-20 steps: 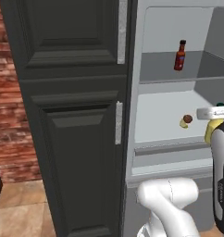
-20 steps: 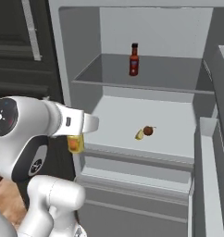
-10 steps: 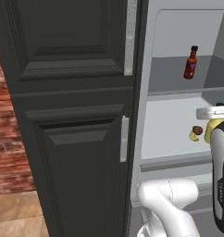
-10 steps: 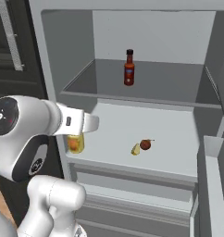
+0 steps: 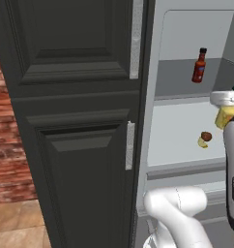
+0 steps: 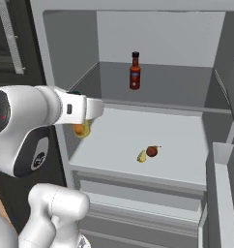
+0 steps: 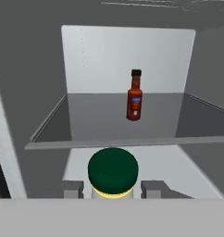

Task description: Place the mustard and condiment bottle from the counter to the top shelf of the fridge. If the existing items in the fridge are on the top shelf, move them to other shelves.

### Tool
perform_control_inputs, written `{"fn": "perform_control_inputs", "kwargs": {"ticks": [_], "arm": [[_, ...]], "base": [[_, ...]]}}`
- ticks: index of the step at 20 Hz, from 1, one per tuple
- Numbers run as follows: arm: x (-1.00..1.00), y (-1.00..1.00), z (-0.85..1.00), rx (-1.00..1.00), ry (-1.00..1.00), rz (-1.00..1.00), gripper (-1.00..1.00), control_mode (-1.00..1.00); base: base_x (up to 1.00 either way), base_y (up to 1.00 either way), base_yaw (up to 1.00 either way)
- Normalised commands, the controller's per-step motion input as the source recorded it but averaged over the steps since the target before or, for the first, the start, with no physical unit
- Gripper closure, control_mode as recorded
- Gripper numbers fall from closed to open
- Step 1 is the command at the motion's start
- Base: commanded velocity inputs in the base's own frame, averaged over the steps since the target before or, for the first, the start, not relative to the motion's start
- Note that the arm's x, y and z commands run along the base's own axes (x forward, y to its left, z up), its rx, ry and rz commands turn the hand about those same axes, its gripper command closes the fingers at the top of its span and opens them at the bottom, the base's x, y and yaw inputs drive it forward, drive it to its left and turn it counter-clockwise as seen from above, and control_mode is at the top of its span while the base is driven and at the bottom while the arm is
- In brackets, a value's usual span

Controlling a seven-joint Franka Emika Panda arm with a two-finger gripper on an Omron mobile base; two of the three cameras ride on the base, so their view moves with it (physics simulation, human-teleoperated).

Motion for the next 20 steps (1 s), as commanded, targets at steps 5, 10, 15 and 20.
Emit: {"fn": "perform_control_inputs", "kwargs": {"ticks": [5, 10, 15, 20], "arm": [[0.22, -0.62, 0.46, 0.00, 0.00, 0.00, 1.00, -1.00], [0.37, -0.79, 0.04, 0.00, -0.03, 0.00, 1.00, -1.00], [0.75, -0.62, -0.01, 0.00, -0.01, 0.00, 1.00, -1.00], [0.83, -0.47, 0.00, 0.00, 0.00, 0.00, 1.00, -1.00]], "base": [[0.00, 0.00, 0.00], [0.00, 0.00, 0.00], [0.00, 0.00, 0.00], [0.00, 0.00, 0.00]]}}
